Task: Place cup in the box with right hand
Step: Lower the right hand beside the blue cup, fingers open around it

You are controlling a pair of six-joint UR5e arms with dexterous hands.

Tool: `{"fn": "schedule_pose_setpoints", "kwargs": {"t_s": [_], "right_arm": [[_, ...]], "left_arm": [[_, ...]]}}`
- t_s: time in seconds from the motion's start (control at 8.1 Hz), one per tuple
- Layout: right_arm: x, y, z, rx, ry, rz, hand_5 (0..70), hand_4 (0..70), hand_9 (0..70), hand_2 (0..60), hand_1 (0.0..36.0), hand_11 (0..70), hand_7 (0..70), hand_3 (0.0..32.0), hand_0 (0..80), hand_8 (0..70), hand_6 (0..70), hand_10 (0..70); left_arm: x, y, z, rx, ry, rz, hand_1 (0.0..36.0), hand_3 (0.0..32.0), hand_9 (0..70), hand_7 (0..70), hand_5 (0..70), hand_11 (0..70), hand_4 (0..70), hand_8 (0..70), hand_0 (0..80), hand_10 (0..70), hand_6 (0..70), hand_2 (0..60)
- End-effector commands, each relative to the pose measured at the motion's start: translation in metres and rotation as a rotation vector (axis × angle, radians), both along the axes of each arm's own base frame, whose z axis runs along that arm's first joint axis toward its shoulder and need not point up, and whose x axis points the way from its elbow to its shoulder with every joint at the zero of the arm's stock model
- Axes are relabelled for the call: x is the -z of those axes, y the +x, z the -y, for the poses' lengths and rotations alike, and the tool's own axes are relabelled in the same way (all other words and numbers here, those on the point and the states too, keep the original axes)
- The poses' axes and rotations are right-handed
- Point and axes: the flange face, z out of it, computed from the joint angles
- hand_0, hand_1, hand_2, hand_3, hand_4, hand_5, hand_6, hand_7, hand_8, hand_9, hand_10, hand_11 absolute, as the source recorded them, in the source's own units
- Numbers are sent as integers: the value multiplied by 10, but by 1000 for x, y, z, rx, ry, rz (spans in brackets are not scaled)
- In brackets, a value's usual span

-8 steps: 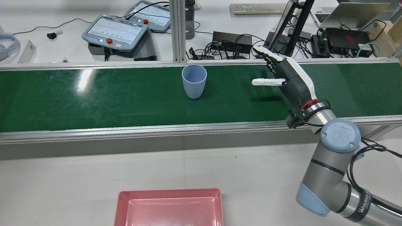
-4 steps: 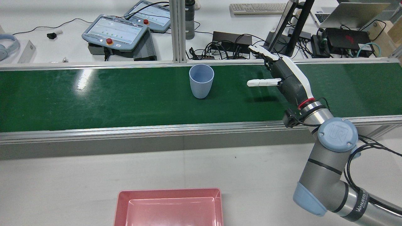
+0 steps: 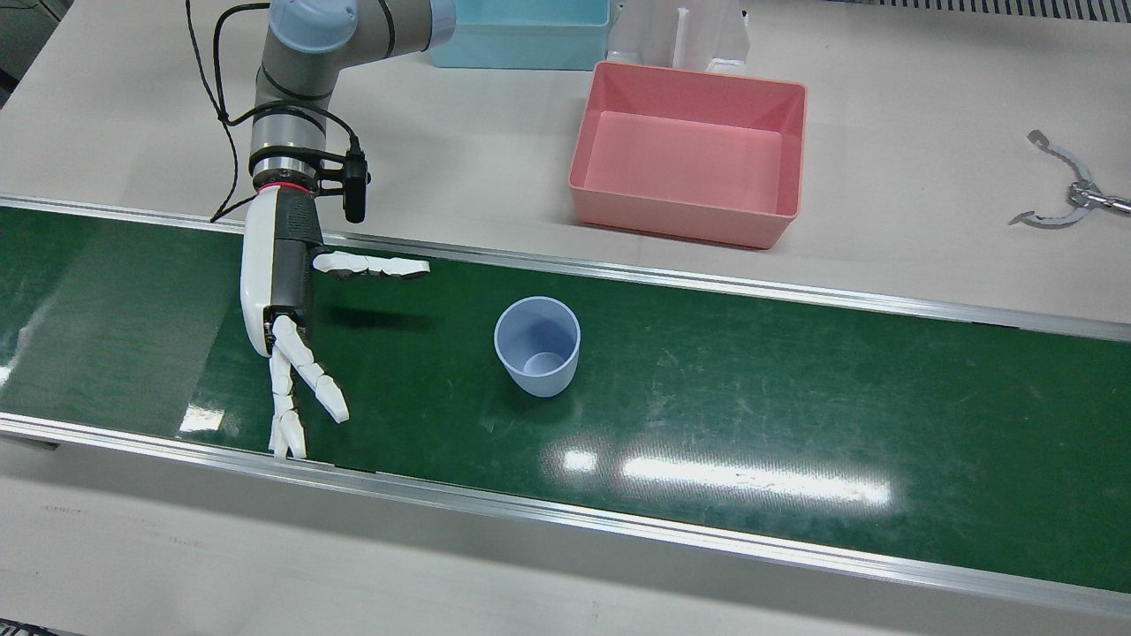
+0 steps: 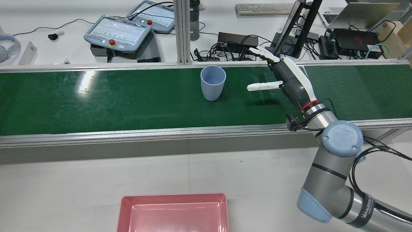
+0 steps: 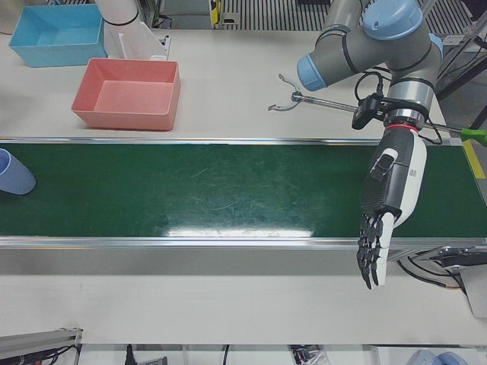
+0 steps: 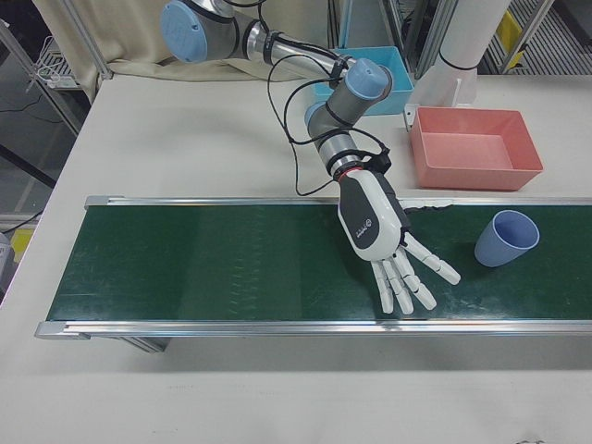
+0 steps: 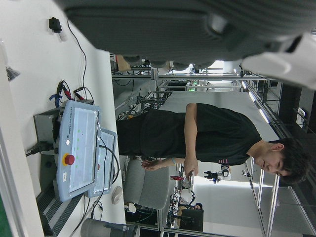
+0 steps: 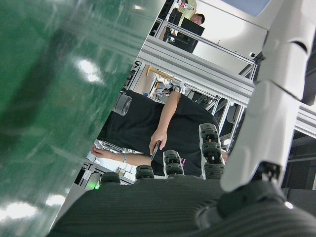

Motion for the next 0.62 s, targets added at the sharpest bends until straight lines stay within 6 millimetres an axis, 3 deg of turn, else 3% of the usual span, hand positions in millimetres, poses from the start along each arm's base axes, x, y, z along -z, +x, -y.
{"fn": "schedule_pose_setpoints", "kwargs": {"t_s": [0.0,0.49], "right_arm": [[0,-7,-3,7,4,-20,55,0,42,38,199,0,120,0,500,7,40,0],[17,-16,0,9,27,-18,54,0,52,40,196,0,139,0,498,12,44,0]], "left_arm": [[0,0,0,2,-1,0,0,0,0,0,0,0,0,0,0,0,0,0],[0,0,0,2,1,0,0,0,0,0,0,0,0,0,0,0,0,0]]}}
